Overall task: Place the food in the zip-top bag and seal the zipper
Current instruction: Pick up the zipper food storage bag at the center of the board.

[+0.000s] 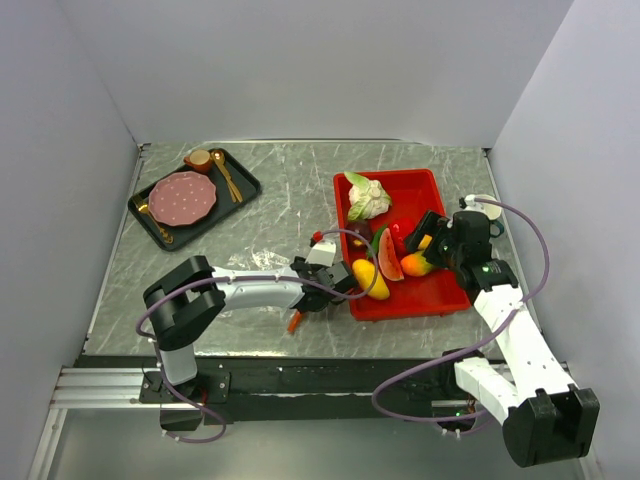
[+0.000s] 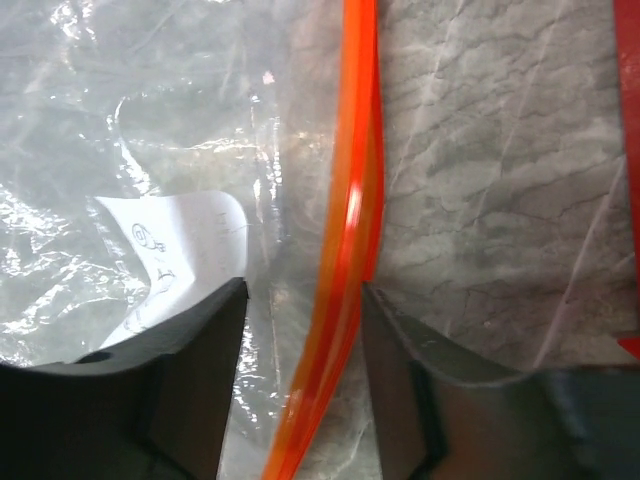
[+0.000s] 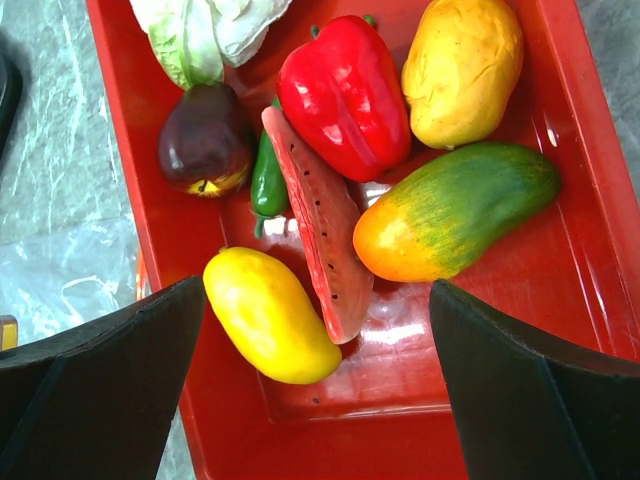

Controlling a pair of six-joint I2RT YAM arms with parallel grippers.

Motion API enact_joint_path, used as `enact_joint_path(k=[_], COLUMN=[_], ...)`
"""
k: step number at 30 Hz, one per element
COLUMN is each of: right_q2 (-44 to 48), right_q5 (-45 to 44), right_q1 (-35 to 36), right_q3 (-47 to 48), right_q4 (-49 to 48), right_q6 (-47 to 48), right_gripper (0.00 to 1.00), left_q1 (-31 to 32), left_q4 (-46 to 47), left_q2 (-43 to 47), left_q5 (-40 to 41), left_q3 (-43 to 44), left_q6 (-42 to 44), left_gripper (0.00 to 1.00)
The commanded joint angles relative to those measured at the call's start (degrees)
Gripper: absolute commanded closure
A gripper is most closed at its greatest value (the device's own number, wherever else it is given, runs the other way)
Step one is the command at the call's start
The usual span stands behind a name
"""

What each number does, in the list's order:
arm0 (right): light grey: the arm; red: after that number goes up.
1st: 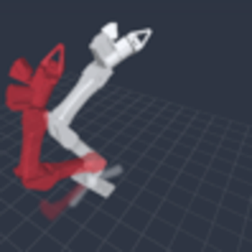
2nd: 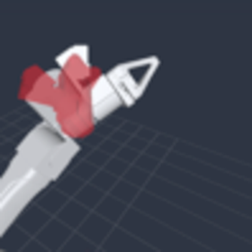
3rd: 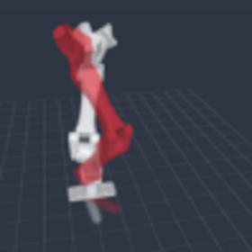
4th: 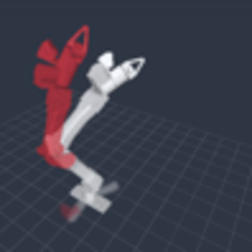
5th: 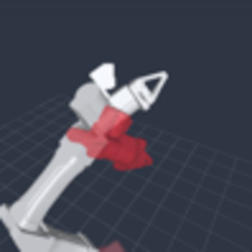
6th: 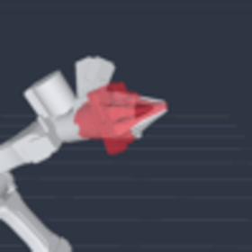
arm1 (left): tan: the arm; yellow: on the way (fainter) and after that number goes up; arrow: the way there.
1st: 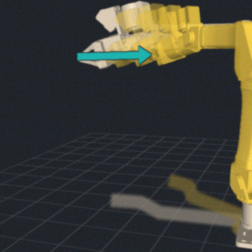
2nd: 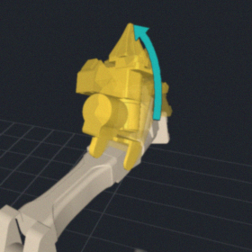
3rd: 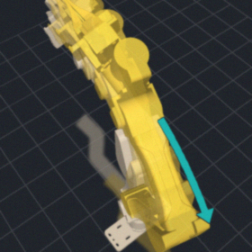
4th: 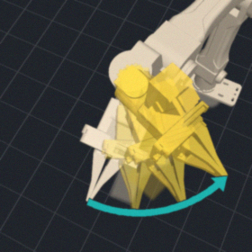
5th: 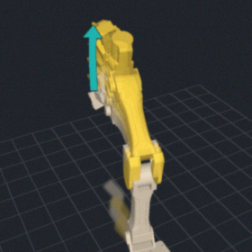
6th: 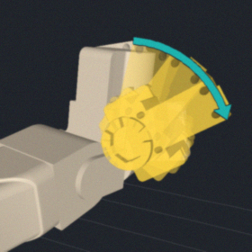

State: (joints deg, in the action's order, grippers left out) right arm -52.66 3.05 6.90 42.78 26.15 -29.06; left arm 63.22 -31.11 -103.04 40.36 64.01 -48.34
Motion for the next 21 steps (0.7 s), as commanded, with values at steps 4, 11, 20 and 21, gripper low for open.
enact_joint_path(k=[4,11,20,21], right_q2=[0.3,-0.2,0.0,-0.2], right_q5=[-0.1,-0.6,9.1,11.2], right_q1=[0.3,0.3,0.3,0.4], right_q3=[-0.5,-0.2,-1.3,-1.9], right_q4=[-2.6,-2.2,-6.4,-7.3], right_q6=[0.3,0.9,-0.1,-0.7], right_gripper=[0.0,0.0,0.01,0.06], left_q1=[0.0,0.1,-3.1,-4.5], left_q4=[-1.2,-4.3,-7.8,-7.6], left_q2=[1.1,2.2,11.4,12.4], left_q5=[1.7,2.4,3.1,2.4], left_q3=[2.2,3.8,5.8,5.1], left_q6=[-2.4,-4.0,-3.5,-3.3], left_gripper=[0.59,0.83,0.99,0.99])
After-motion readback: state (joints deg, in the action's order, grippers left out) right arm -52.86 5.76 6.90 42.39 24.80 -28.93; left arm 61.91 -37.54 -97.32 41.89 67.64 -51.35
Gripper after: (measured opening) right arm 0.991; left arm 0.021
